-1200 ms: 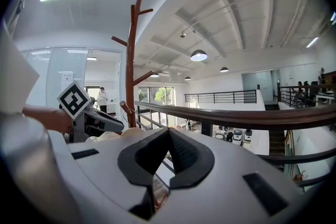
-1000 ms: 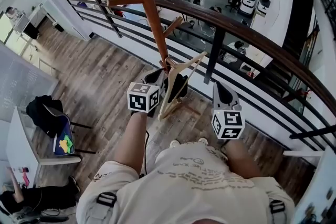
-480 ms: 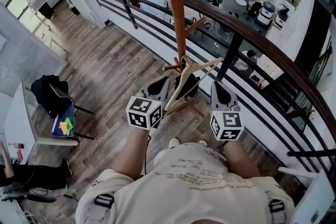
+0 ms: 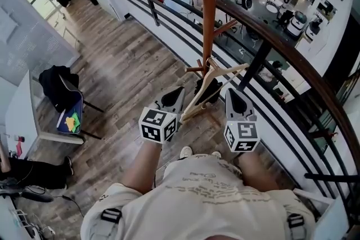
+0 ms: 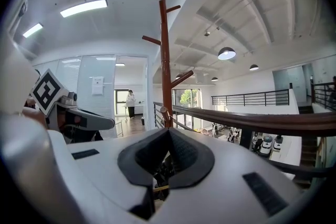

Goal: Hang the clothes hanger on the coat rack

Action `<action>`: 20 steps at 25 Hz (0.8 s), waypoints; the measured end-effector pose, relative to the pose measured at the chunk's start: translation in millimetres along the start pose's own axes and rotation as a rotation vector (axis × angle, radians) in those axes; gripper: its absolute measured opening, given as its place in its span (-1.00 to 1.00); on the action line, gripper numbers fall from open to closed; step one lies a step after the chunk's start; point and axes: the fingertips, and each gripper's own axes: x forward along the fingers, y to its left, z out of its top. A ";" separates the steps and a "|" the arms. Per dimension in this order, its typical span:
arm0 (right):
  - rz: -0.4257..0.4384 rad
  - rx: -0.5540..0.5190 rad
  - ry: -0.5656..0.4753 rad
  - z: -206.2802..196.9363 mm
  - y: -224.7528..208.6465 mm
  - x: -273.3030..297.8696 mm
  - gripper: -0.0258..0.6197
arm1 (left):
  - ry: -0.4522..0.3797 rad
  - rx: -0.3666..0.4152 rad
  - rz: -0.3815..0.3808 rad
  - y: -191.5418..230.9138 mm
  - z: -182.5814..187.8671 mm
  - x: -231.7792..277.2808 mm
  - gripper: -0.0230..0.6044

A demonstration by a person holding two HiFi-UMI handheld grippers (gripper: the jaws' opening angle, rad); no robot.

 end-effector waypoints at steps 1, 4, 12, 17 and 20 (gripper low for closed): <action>0.003 0.002 0.002 -0.4 0.9 -0.1 -0.92 | 0.002 0.001 0.000 -0.6 -0.4 -0.6 -0.91; 0.007 0.009 0.003 -2.2 2.0 -0.3 -0.92 | 0.006 -0.001 -0.002 -1.7 -1.9 -0.8 -0.91; 0.001 0.012 0.002 -3.1 -1.7 -1.9 -0.92 | 0.027 0.005 -0.031 -10.5 -6.6 5.5 -0.91; -0.009 0.013 0.005 -4.6 -5.8 -3.5 -0.92 | 0.036 0.011 -0.051 -15.6 -7.7 9.8 -0.91; -0.011 0.012 0.006 -3.4 -6.4 -2.7 -0.92 | 0.040 0.010 -0.057 -15.3 -6.8 11.6 -0.91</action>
